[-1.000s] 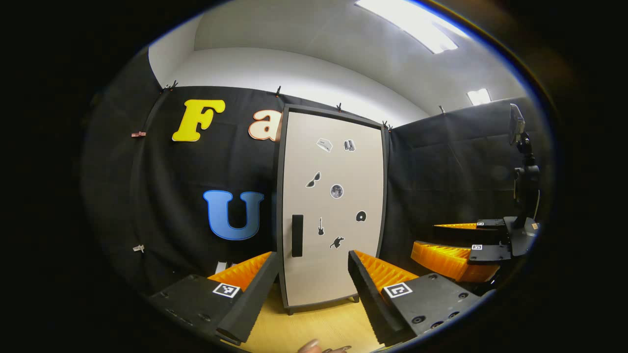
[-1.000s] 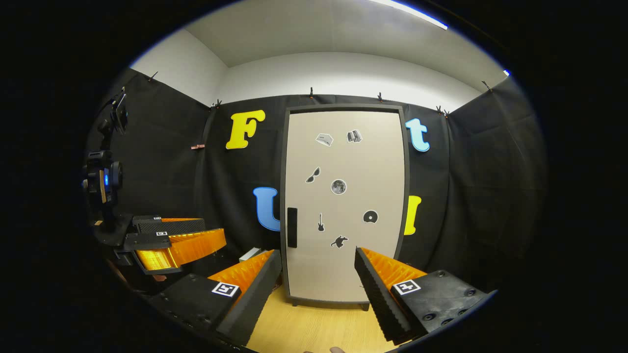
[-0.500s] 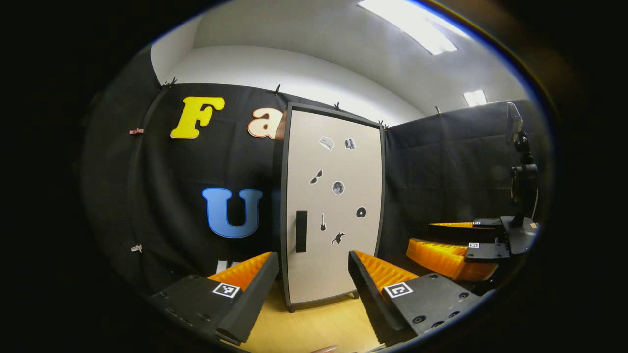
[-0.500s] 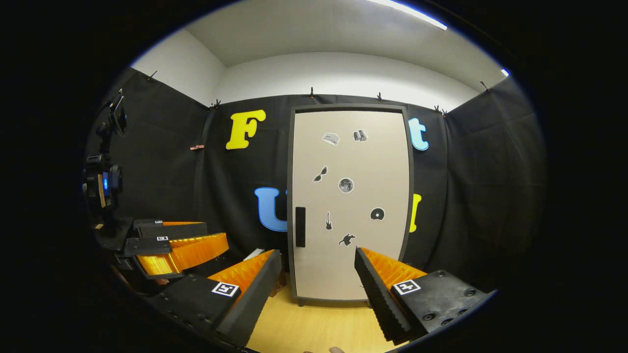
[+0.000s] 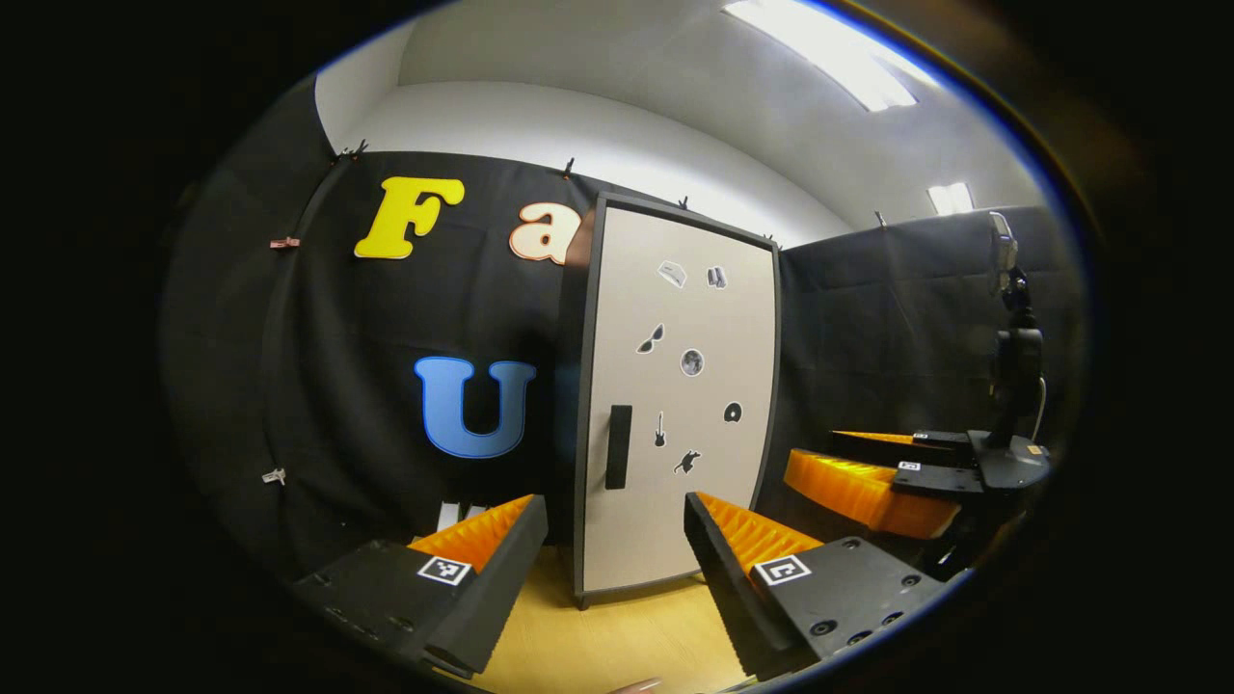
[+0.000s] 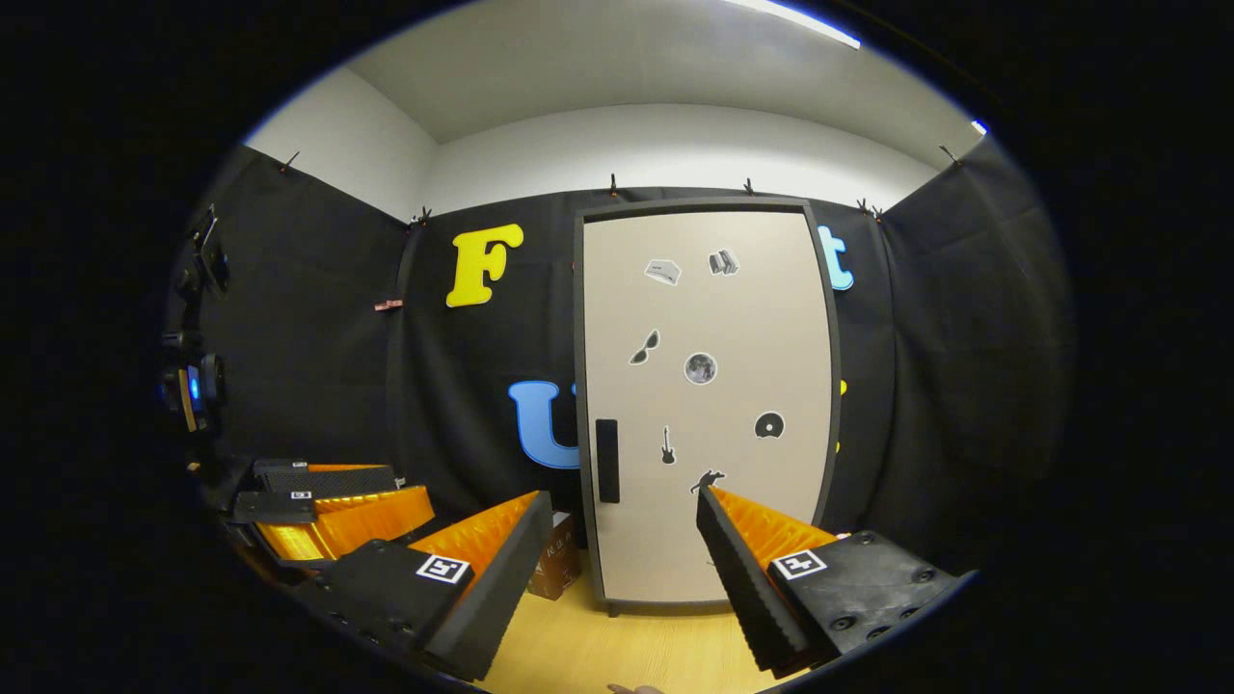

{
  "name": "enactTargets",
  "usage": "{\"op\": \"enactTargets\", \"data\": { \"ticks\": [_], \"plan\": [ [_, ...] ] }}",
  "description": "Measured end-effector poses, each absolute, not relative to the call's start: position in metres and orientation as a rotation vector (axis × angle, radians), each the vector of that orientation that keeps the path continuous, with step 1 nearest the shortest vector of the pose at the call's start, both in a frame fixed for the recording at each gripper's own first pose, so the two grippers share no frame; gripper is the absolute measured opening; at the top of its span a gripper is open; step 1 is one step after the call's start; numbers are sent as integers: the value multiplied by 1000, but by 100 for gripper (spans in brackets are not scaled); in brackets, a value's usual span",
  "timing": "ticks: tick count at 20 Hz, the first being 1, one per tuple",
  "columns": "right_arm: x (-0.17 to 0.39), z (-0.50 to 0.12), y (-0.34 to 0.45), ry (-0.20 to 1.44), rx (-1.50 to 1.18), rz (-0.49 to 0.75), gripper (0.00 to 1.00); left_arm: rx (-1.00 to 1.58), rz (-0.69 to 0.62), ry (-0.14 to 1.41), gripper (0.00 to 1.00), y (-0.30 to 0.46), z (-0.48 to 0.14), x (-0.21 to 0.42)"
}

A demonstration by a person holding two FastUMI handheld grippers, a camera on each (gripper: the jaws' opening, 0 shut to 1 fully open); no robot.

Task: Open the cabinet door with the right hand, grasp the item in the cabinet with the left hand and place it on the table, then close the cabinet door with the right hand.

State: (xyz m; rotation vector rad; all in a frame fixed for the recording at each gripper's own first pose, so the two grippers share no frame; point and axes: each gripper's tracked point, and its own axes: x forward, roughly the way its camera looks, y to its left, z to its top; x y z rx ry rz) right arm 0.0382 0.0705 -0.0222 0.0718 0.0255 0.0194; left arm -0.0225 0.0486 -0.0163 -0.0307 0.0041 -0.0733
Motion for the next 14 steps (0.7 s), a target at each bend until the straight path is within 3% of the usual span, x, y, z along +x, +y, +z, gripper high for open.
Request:
{"op": "enactTargets", "data": {
  "ticks": [14],
  "plan": [
    [178,-58,102,21,58,121,98,-9,72,-17,91,81,-16,5]
  ]
}}
